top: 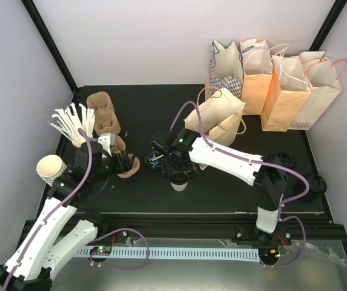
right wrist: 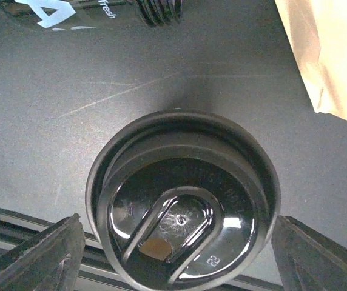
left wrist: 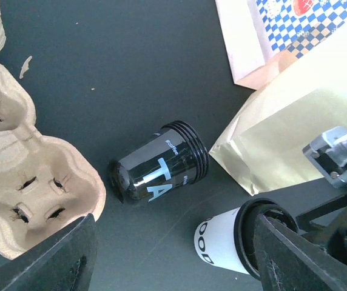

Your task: Pack the takeout coffee

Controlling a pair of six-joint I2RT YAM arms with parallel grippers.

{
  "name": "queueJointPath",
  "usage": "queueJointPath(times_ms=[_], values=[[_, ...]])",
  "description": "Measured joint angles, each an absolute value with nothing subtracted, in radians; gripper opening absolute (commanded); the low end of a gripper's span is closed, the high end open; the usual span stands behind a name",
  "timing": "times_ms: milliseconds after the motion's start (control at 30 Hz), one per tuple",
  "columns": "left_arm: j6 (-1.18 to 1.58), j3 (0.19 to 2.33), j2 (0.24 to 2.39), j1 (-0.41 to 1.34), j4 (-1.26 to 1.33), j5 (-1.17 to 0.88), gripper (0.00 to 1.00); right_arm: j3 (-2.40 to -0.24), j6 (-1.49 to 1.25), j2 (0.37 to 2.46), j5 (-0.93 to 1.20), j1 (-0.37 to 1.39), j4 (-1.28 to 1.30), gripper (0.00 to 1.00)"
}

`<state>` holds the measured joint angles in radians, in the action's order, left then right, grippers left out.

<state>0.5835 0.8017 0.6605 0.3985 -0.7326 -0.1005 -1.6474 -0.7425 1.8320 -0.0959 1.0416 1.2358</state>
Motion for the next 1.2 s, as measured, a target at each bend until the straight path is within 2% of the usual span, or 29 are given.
queueJointPath(times_ms=[167, 300, 500, 733, 867, 1000, 1067, 1200], values=[[0.583, 0.797, 0.661, 0.398, -0.732, -0.101, 0.73, -1.655, -0.754, 1.858, -0.099, 1.044, 1.24, 0.85], [0.583, 0.787, 0.661, 0.398, -0.733, -0.101, 0.73, -1.655, -0.764, 1.867, -0.103, 1.044, 1.242, 0.78], [0.583, 0.785, 0.661, 0.398, -0.733, -0.101, 0.74, -1.655, -0.768, 1.869, -0.105, 1.046, 1.242, 0.78], [0.586, 0.771, 0.653, 0.398, -0.732, -0.108, 0.74, -1.666, -0.772, 1.876, -0.123, 1.05, 1.248, 0.69], [0.587, 0.767, 0.648, 0.398, -0.733, -0.111, 0.74, -1.659, -0.772, 1.859, -0.131, 1.05, 1.239, 0.6], [0.579, 0.768, 0.641, 0.398, -0.733, -0.121, 0.77, -1.558, -0.762, 1.703, -0.083, 1.048, 1.126, 0.55], [0.575, 0.779, 0.641, 0.398, -0.735, -0.131, 0.79, -1.456, -0.764, 1.555, -0.019, 1.04, 1.023, 0.59], [0.575, 0.904, 0.69, 0.396, -0.772, -0.173, 0.82, -1.155, -0.81, 1.222, 0.202, 0.963, 0.658, 0.56]])
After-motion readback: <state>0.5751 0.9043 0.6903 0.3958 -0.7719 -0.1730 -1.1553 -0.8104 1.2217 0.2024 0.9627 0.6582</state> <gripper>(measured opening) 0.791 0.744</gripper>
